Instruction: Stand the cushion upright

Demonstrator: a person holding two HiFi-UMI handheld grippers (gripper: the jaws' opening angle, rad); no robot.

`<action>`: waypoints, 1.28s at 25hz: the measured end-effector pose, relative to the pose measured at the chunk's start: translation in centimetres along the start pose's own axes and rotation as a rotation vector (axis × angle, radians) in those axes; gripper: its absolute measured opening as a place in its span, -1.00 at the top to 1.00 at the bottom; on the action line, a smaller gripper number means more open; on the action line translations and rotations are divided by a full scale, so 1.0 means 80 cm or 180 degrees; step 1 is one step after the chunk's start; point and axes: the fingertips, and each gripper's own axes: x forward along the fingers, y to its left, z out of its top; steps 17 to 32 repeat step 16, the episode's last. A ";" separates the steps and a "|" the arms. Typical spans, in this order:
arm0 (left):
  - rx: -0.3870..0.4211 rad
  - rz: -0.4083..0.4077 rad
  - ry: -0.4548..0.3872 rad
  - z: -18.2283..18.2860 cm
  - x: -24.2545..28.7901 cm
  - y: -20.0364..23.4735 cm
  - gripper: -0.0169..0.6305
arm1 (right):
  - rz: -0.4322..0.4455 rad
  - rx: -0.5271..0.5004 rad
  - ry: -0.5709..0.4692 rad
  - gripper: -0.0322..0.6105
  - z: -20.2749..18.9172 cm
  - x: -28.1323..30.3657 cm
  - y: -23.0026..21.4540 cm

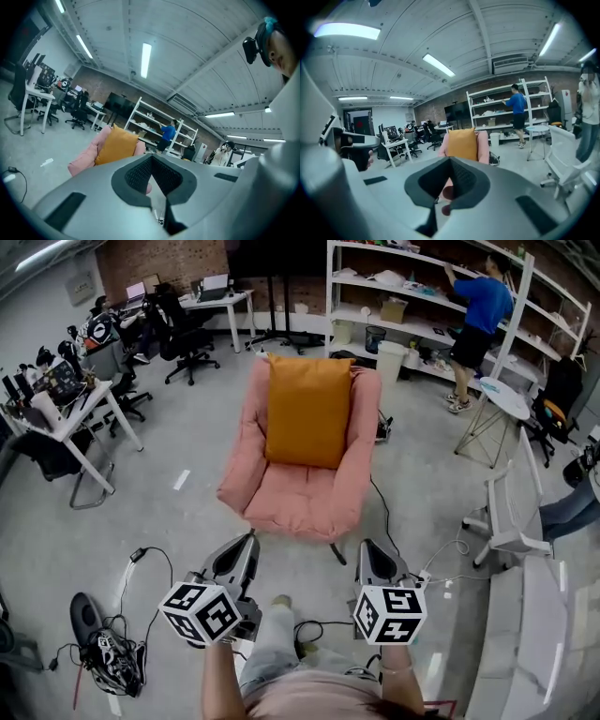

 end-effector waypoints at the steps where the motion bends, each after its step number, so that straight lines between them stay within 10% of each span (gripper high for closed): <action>1: 0.0019 -0.0024 0.0022 -0.001 0.002 -0.004 0.96 | -0.0002 0.0007 -0.0007 0.85 0.000 -0.004 -0.001; 32: 0.0079 -0.0160 0.0147 0.014 0.044 0.019 0.96 | -0.0077 0.0230 -0.0020 0.85 0.003 0.036 0.002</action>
